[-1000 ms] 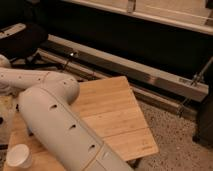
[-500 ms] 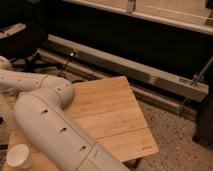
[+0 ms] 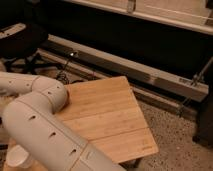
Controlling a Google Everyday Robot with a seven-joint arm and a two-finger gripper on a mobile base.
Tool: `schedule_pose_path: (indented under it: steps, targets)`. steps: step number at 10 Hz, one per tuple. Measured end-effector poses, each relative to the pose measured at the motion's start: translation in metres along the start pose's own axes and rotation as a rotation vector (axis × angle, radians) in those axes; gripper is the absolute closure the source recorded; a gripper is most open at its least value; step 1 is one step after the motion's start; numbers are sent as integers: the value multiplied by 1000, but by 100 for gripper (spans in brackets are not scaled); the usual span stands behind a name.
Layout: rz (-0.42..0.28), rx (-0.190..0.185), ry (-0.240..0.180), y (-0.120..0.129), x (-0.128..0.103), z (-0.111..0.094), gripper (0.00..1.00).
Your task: Place the eraser in the ceramic cup
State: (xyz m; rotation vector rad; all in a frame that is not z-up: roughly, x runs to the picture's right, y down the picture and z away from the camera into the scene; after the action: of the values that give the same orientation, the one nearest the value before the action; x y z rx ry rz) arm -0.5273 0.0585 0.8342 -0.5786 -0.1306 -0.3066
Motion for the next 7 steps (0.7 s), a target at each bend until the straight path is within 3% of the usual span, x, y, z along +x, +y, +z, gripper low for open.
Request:
schedule_pose_path:
  steps: [5, 7]
  targets:
    - [-73, -45, 120, 14, -17, 20, 20]
    - [-49, -53, 131, 14, -20, 30, 20]
